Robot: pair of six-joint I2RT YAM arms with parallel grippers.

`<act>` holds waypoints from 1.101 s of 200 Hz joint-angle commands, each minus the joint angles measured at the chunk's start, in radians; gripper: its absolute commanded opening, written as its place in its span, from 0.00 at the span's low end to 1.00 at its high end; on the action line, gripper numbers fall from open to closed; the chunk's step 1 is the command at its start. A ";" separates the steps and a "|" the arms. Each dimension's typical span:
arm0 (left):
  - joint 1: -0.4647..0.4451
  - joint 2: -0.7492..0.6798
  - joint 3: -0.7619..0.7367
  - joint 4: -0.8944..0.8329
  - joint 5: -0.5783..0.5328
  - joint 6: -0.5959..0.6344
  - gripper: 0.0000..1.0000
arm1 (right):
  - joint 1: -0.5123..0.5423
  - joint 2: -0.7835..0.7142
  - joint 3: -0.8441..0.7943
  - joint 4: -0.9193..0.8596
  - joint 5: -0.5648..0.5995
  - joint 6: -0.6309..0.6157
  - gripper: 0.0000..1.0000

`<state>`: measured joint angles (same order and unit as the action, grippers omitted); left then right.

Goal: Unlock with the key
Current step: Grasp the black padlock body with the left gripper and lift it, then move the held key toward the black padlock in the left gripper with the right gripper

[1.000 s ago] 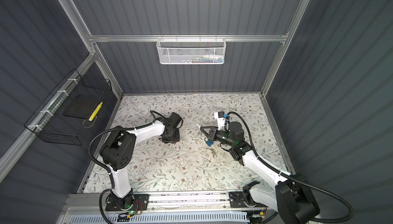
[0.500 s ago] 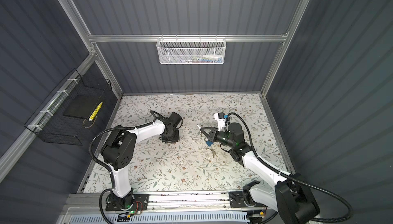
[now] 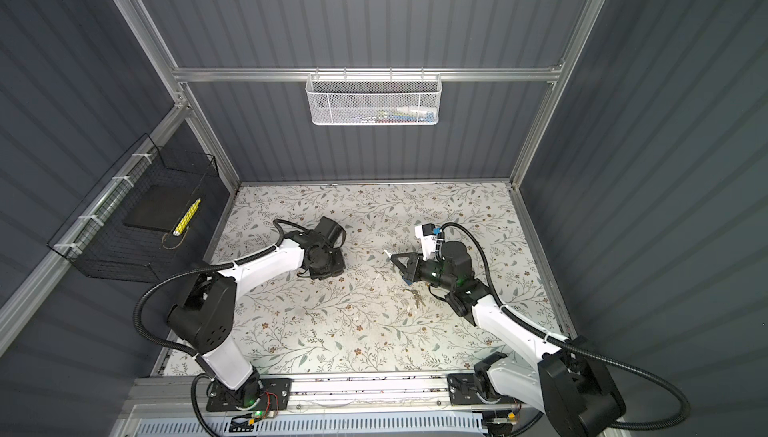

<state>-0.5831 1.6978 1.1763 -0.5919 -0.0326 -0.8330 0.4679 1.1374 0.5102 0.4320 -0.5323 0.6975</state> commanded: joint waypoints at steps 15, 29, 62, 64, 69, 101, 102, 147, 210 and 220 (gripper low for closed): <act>0.009 -0.072 0.009 0.025 0.038 -0.046 0.20 | 0.019 0.010 0.018 0.011 0.017 -0.018 0.00; 0.011 -0.082 0.009 0.029 0.040 -0.047 0.21 | 0.024 0.017 0.020 0.017 0.018 -0.015 0.00; 0.013 -0.088 0.002 0.025 0.043 -0.046 0.21 | 0.031 0.024 0.025 0.017 0.022 -0.016 0.00; 0.013 -0.088 0.000 0.026 0.043 -0.047 0.21 | 0.032 0.023 0.025 0.016 0.022 -0.016 0.00; 0.012 -0.089 -0.003 0.029 0.046 -0.049 0.21 | 0.033 0.022 0.025 0.016 0.023 -0.016 0.00; 0.019 -0.101 0.001 0.042 0.079 -0.065 0.21 | 0.041 0.020 0.031 -0.001 0.036 -0.027 0.00; 0.019 -0.100 0.001 0.043 0.080 -0.066 0.21 | 0.043 0.020 0.030 -0.001 0.037 -0.028 0.00; 0.025 -0.112 0.065 0.028 0.117 -0.112 0.22 | 0.077 0.016 0.037 -0.002 0.110 -0.056 0.00; 0.024 -0.112 0.150 -0.036 0.131 -0.209 0.22 | 0.161 0.047 0.033 0.088 0.261 -0.091 0.00; 0.025 -0.110 0.165 -0.047 0.136 -0.224 0.22 | 0.174 0.054 0.033 0.103 0.284 -0.091 0.00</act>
<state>-0.5659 1.6157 1.2854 -0.5880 0.0811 -1.0035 0.6140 1.1736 0.5194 0.4786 -0.3325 0.6353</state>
